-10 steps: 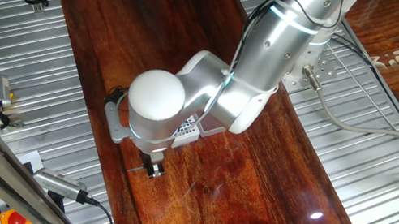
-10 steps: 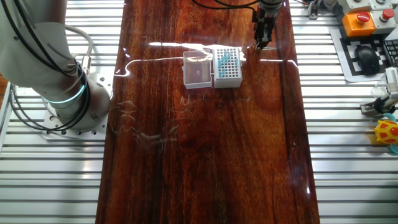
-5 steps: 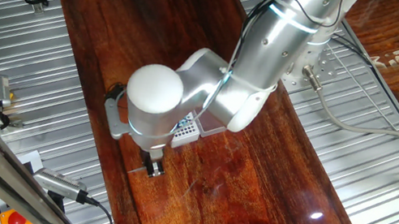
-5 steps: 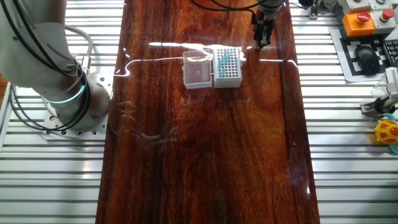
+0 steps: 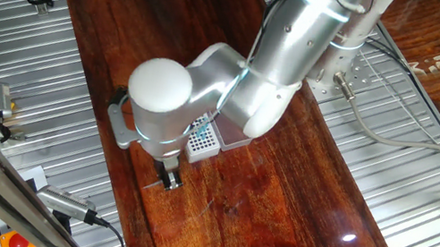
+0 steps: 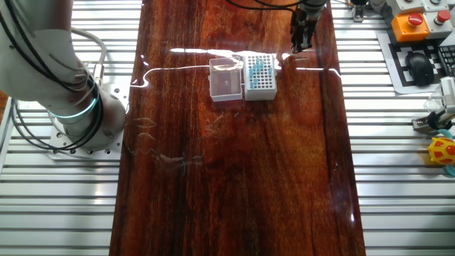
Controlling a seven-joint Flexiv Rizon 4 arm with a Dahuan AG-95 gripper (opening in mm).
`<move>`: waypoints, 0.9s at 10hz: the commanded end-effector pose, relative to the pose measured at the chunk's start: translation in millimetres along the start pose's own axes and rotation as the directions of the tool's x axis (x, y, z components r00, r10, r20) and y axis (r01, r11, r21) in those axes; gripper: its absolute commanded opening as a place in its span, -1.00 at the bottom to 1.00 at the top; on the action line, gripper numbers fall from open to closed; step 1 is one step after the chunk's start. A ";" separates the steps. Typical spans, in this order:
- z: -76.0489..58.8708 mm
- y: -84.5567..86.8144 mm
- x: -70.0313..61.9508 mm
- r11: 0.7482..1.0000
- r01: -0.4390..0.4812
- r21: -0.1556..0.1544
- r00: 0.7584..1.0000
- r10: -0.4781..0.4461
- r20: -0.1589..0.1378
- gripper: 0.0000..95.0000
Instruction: Insert a medium pipette tip into the holder for medium pipette tips
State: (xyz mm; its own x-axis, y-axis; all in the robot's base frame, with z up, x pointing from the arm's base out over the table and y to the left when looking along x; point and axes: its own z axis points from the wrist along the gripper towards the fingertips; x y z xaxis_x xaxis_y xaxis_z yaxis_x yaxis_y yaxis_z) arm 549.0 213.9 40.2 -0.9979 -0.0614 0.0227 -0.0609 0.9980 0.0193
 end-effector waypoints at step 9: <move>-14.9 -6.0 7.7 0.988 0.145 -0.053 0.987 -0.148 -0.056 -1.00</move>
State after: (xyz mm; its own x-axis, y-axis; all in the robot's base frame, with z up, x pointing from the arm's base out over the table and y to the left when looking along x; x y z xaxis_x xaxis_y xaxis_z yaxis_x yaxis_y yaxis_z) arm 540.4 206.8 56.7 -0.9664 -0.2501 0.0588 -0.2424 0.9634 0.1144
